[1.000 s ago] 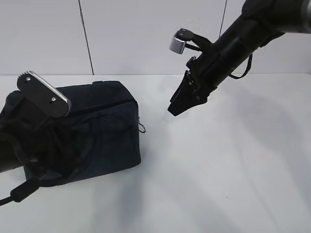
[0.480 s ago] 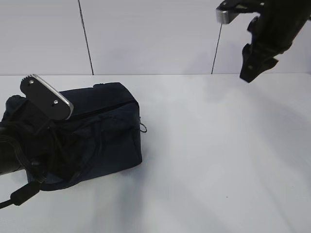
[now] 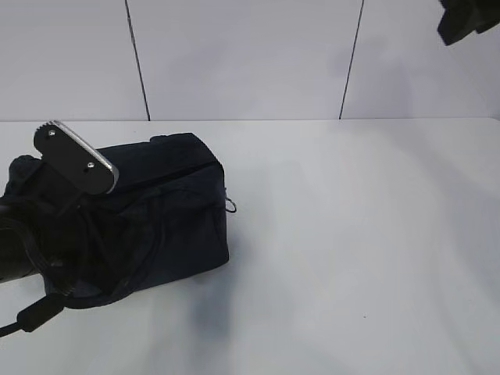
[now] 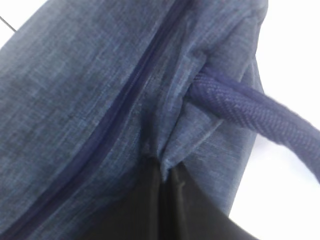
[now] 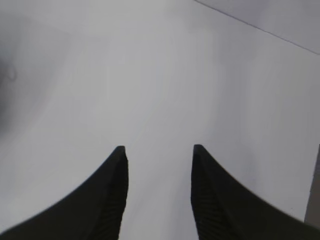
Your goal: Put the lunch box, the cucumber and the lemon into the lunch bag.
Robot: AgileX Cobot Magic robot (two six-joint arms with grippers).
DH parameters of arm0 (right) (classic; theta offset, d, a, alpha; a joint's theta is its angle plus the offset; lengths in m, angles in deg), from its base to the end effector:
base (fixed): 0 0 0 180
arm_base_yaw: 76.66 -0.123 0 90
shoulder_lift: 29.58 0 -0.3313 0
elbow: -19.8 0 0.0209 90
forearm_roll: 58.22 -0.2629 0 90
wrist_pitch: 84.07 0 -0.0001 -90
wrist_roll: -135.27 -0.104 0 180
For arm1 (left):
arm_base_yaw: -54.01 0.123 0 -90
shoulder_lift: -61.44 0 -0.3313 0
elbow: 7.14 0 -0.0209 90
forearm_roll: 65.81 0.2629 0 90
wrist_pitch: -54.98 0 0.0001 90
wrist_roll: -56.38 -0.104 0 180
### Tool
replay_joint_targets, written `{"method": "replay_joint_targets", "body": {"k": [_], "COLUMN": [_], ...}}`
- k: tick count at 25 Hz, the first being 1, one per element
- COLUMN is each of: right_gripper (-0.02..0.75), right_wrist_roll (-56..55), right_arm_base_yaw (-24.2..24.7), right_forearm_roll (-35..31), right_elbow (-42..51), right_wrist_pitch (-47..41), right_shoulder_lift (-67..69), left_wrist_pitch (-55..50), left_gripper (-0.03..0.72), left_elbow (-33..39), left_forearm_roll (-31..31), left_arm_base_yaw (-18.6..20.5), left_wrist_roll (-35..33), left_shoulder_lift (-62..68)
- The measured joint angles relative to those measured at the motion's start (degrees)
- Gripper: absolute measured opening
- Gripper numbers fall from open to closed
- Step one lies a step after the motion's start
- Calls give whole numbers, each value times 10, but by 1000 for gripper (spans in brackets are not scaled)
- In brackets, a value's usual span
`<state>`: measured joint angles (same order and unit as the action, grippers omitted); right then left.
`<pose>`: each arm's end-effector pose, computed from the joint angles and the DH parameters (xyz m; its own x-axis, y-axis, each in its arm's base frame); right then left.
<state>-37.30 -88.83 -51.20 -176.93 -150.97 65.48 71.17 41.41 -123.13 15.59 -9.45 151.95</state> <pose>0.3363 0.0606 0.4419 -0.7629 -0.3445 -0.5472 -0.2861 0.9387 -0.1921 0.2253 -0.1476 0.2041 -0.4211 0.5403 -0.7285 0.5411 0.7943 0.2763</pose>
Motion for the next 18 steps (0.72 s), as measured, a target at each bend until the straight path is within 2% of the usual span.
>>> {"method": "replay_joint_targets", "body": {"k": [7,14,18], "right_gripper": [326,326,326], "right_wrist_roll": [-54,-62,-62], "right_arm_base_yaw": [0,0,0], "right_forearm_roll": [16,58,82], "right_elbow": [92,256,330], "right_wrist_pitch": [59,174,195], "right_shoulder_lift": [-114,-287,-389], "left_wrist_pitch": [-1,-3,-3], "left_gripper": [-4,-4,-4], "left_elbow": [0,0,0], "left_forearm_roll": [0,0,-1], "left_arm_base_yaw": [0,0,0], "left_wrist_roll": [0,0,0], "left_shoulder_lift": [0,0,0]}}
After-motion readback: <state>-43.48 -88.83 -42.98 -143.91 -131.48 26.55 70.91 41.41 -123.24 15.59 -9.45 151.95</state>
